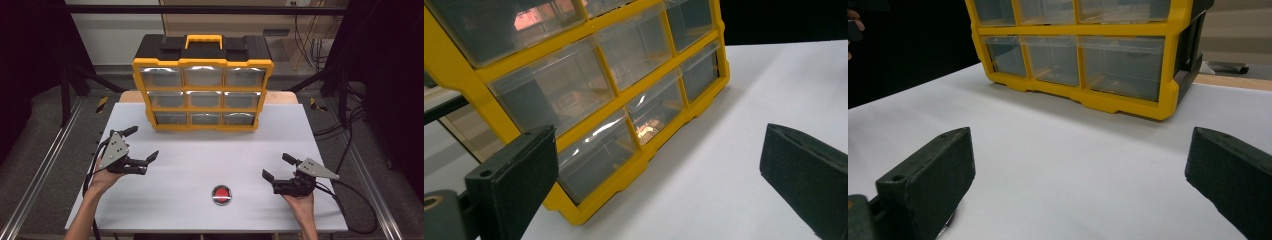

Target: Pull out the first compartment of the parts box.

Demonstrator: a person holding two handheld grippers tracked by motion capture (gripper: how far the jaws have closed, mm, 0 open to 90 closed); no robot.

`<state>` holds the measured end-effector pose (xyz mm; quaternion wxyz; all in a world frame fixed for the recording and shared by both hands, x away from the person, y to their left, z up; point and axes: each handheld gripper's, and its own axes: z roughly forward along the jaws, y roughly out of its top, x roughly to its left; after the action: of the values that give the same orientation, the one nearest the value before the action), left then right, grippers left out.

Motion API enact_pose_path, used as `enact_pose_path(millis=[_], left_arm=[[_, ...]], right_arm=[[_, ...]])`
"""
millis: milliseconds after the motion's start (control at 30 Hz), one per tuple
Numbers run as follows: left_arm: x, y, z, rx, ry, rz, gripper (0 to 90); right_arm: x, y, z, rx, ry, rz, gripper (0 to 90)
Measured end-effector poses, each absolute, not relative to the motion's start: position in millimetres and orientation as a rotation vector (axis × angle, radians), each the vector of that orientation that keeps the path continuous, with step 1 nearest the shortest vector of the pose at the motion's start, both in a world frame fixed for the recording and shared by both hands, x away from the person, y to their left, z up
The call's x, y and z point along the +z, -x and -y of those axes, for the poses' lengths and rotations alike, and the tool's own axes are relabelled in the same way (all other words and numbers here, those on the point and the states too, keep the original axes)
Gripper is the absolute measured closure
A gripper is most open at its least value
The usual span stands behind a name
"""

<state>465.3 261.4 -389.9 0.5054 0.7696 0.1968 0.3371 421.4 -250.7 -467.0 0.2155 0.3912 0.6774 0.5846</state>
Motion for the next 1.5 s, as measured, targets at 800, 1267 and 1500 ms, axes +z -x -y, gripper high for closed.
enact_pose_path(millis=[800,1267,1500], left_arm=[[-359.9,-478.0,-240.0,0.97,-1.963,-0.297,2.4],[-346.9,-488.8,-229.7,1.069,-2.008,-0.166,2.8],[-337.8,-496.6,-225.4,1.131,-2.012,-0.104,2.9]], right_arm=[[-466.9,-421.8,251.2,1.623,-1.081,-1.88,0.5],[-466.6,-421.4,250.9,1.623,-1.086,-1.881,0.5],[-466.5,-421.3,251.0,1.623,-1.085,-1.88,0.5]])
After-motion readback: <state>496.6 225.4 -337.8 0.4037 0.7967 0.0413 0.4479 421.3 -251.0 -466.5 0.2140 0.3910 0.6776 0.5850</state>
